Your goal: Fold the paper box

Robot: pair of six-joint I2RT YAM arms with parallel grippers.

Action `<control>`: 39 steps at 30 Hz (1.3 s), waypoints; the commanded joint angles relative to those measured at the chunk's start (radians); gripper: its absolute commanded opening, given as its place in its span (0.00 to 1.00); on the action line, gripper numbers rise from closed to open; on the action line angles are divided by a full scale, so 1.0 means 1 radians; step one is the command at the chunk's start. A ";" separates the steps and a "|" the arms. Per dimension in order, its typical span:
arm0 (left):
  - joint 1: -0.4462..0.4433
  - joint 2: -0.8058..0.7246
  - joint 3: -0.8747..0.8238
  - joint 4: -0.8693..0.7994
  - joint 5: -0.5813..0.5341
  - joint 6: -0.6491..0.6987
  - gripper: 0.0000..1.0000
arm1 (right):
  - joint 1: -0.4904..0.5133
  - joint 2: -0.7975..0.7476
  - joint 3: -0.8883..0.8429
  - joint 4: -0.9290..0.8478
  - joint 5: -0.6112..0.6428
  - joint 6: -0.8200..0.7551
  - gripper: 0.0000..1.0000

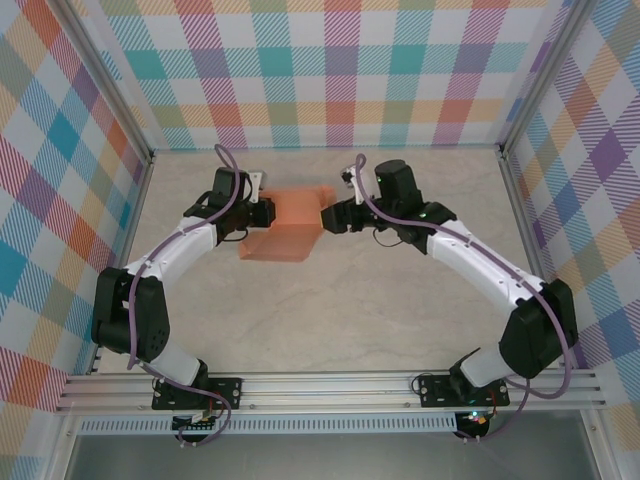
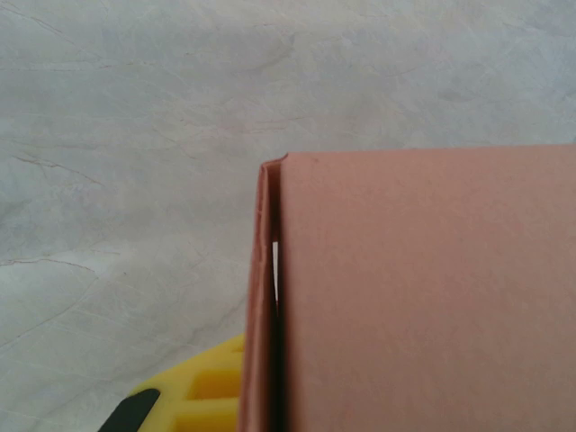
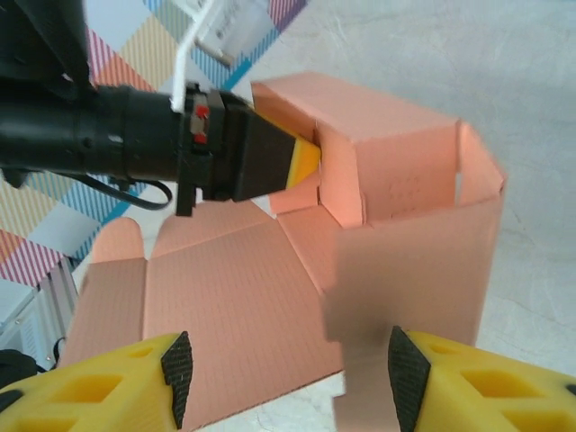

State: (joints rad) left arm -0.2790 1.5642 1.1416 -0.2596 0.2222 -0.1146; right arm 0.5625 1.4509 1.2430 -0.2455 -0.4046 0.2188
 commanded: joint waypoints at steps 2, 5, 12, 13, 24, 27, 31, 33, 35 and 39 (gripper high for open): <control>-0.001 -0.038 -0.010 0.026 0.050 0.019 0.00 | -0.100 -0.124 -0.031 -0.026 -0.105 -0.088 0.64; 0.000 -0.042 -0.013 0.041 0.068 0.020 0.00 | -0.183 -0.133 -0.047 -0.071 -0.134 -0.098 0.63; 0.000 -0.049 -0.023 0.064 0.113 0.023 0.00 | -0.250 -0.053 -0.028 -0.119 -0.290 -0.162 0.60; 0.000 -0.049 -0.024 0.066 0.117 0.021 0.00 | -0.250 -0.036 -0.027 -0.111 -0.321 -0.162 0.60; 0.000 -0.051 -0.021 0.061 0.124 0.023 0.00 | -0.197 0.118 0.088 -0.109 -0.506 -0.209 0.54; -0.001 -0.052 -0.020 0.062 0.126 0.021 0.00 | -0.176 0.143 0.113 -0.128 -0.504 -0.232 0.54; 0.000 -0.050 -0.022 0.062 0.124 0.021 0.00 | -0.148 0.172 0.136 -0.126 -0.452 -0.243 0.52; 0.000 -0.050 -0.022 0.063 0.124 0.018 0.00 | -0.137 0.185 0.146 -0.121 -0.422 -0.239 0.51; -0.001 -0.050 -0.021 0.063 0.126 0.016 0.00 | -0.131 0.193 0.151 -0.114 -0.391 -0.239 0.50; 0.000 -0.053 -0.014 0.053 0.124 0.020 0.00 | -0.122 0.198 0.151 -0.109 -0.367 -0.249 0.53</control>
State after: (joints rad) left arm -0.2790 1.5494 1.1282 -0.2268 0.3237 -0.1074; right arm 0.4316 1.6417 1.3689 -0.3603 -0.7914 0.0067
